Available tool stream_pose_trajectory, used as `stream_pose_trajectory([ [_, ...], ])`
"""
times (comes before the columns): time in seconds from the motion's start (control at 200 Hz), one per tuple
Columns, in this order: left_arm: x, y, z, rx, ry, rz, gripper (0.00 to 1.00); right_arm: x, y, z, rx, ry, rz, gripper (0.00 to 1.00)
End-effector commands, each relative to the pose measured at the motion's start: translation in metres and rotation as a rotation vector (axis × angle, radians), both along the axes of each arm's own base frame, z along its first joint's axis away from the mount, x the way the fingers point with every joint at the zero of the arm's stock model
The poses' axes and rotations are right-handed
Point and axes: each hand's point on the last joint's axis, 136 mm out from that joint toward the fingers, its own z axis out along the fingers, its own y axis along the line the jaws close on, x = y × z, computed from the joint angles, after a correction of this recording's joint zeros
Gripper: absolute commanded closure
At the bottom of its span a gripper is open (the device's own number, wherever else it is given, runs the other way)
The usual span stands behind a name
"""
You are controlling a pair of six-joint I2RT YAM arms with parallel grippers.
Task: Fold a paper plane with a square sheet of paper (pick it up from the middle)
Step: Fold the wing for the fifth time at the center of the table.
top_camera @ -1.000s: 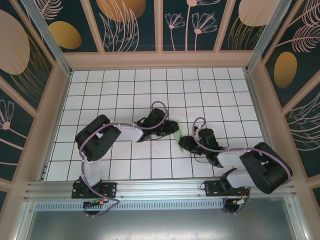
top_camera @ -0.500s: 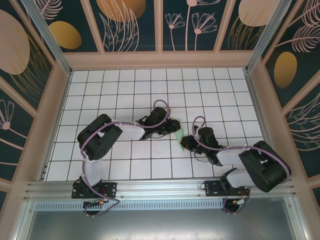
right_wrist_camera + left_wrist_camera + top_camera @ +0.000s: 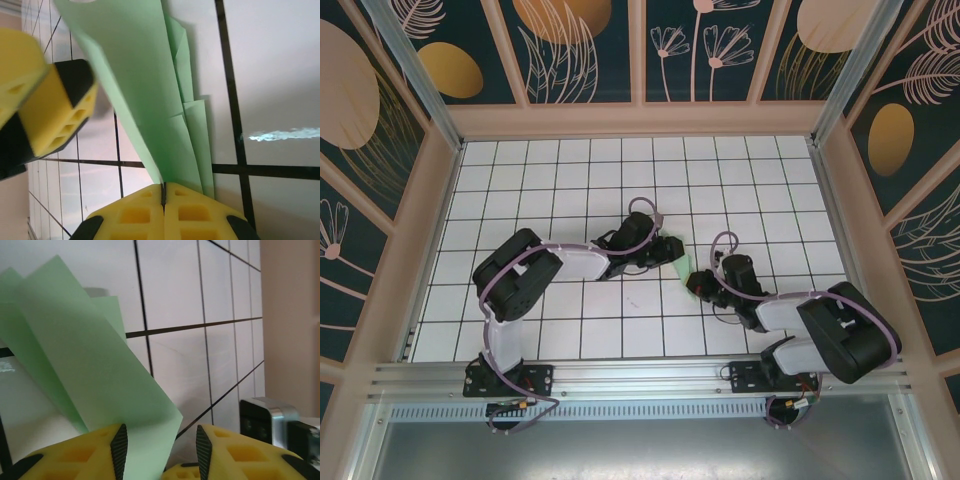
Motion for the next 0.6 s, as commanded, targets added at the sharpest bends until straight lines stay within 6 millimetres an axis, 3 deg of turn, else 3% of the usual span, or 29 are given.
stream_pose_trajectory([
  [0.0, 0.003, 0.000, 0.033, -0.052, -0.092, 0.005, 0.55, 0.001, 0.004, 0.012, 0.083, -0.015, 0.018, 1.00],
  [0.125, 0.005, 0.000, 0.039, -0.064, -0.108, 0.012, 0.55, 0.004, 0.005, 0.019, 0.120, -0.016, 0.020, 1.00],
  [0.595, 0.003, -0.018, 0.017, -0.061, -0.049, -0.061, 0.57, 0.007, -0.001, 0.009, 0.141, 0.067, 0.030, 1.00],
])
